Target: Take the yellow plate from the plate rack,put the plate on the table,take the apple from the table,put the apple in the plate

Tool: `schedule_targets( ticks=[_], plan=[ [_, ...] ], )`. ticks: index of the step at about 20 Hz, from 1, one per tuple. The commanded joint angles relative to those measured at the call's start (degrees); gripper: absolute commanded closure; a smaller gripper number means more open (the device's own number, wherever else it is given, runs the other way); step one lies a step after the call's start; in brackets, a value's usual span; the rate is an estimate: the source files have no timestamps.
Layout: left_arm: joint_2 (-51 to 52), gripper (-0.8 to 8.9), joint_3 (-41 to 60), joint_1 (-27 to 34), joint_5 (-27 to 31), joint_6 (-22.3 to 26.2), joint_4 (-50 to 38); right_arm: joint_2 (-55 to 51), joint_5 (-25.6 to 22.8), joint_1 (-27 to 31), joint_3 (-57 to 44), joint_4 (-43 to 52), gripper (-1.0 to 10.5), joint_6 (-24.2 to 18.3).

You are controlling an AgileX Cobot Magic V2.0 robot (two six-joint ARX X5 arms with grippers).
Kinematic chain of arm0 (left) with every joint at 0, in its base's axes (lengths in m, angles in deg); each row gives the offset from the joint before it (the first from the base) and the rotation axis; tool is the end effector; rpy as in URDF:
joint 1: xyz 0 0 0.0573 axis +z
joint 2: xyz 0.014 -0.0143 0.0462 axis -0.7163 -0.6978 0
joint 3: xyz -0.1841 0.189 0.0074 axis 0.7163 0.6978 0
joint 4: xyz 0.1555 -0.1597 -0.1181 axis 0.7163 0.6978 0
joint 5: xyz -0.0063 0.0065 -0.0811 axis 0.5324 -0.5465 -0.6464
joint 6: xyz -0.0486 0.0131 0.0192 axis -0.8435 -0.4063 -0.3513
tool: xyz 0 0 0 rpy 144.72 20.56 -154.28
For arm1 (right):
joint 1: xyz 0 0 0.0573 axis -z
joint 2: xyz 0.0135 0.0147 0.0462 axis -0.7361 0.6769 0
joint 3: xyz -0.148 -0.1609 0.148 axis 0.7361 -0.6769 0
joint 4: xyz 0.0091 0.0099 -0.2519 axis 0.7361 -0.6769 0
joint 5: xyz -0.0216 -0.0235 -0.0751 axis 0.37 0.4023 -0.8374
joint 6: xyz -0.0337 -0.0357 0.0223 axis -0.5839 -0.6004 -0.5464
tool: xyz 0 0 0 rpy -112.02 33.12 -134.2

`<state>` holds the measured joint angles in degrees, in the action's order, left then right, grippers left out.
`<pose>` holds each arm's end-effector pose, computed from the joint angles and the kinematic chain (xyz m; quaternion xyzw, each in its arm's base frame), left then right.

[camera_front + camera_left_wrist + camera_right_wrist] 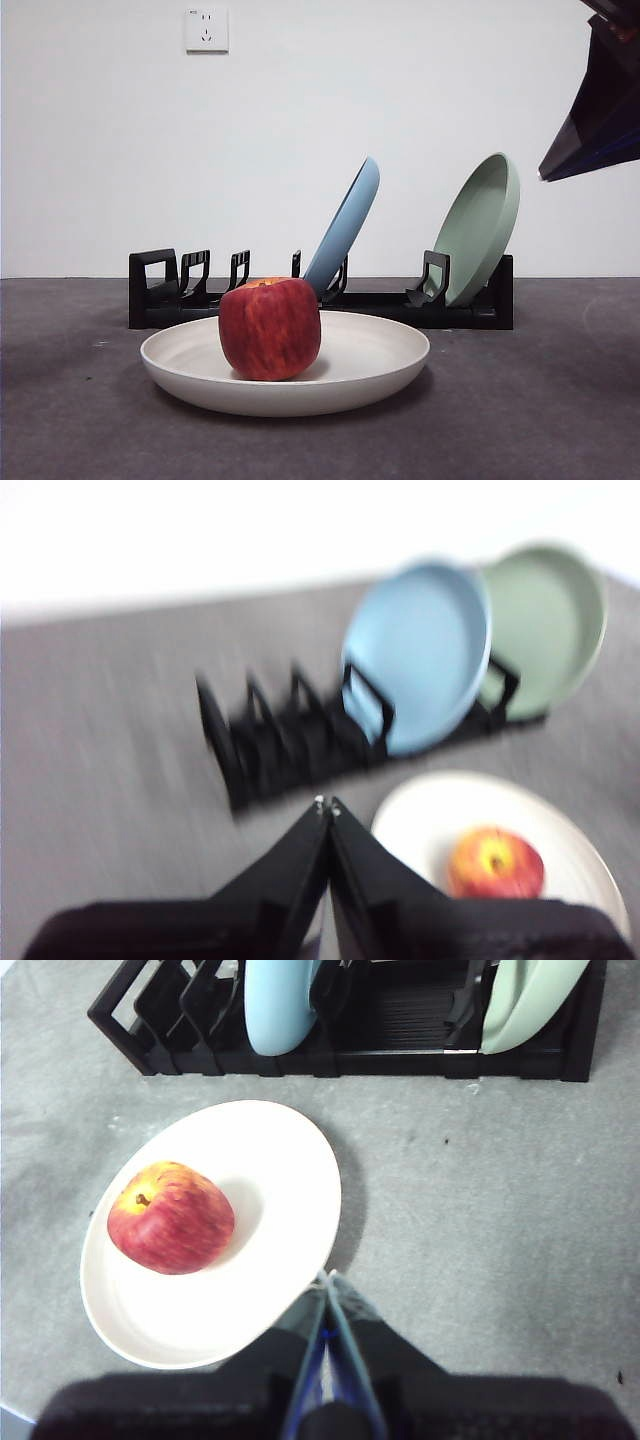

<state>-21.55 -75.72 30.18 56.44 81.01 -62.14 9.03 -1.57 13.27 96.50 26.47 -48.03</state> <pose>0.0928 -0.0290 0.2957 0.0048 0.1222 -0.1863 0.9749 0.1331 0.0900 0.2337 0.0835 0.3168 0.2260 0.9174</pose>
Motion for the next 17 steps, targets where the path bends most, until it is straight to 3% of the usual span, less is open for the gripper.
schedule_targets(
  ticks=[1, 8, 17],
  plan=[
    [3.04, 8.17, 2.10, 2.25, -0.22, 8.09, -5.86, -0.09, -0.17, -0.07, -0.35, 0.33, 9.5, 0.55],
    [14.16, 8.17, 22.32, 10.54, -4.74, 8.63, -23.23, -0.09, -0.17, -0.07, -0.35, 0.33, 9.5, 0.55],
    [23.08, 8.17, 35.12, 12.46, -4.44, 8.37, -24.28, -0.09, -0.17, -0.07, -0.35, 0.33, 9.5, 0.55]
  ],
)
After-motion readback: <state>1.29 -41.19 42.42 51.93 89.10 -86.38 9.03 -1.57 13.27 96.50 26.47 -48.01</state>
